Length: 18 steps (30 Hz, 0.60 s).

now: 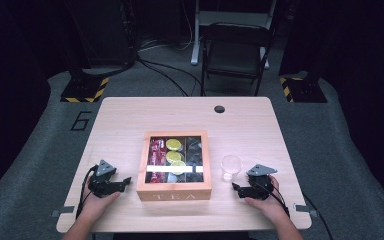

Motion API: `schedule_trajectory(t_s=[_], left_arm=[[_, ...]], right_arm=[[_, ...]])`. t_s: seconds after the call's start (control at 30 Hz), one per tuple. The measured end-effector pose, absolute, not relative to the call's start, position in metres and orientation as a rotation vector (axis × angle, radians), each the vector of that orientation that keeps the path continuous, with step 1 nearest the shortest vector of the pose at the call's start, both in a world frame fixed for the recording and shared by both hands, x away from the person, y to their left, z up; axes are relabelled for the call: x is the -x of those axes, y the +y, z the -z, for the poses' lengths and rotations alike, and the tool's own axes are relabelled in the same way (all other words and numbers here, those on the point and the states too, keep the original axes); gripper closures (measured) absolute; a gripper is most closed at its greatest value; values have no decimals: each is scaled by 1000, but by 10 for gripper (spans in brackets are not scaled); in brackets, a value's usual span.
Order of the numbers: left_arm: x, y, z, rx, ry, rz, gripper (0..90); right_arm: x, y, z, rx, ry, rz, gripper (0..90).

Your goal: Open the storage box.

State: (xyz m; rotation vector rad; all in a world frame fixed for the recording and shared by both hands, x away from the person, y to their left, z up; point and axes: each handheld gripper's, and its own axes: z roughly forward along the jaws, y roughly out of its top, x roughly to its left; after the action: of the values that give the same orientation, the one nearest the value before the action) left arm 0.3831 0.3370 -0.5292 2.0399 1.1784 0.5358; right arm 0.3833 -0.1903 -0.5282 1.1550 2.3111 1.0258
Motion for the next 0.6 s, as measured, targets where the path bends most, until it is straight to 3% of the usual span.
schedule_trajectory(t_s=[0.6], left_arm=[[-383, 337, 529, -2030, 1183, -536, 252]], right_arm=[[-384, -191, 528, -1146, 2315, -1027, 199]])
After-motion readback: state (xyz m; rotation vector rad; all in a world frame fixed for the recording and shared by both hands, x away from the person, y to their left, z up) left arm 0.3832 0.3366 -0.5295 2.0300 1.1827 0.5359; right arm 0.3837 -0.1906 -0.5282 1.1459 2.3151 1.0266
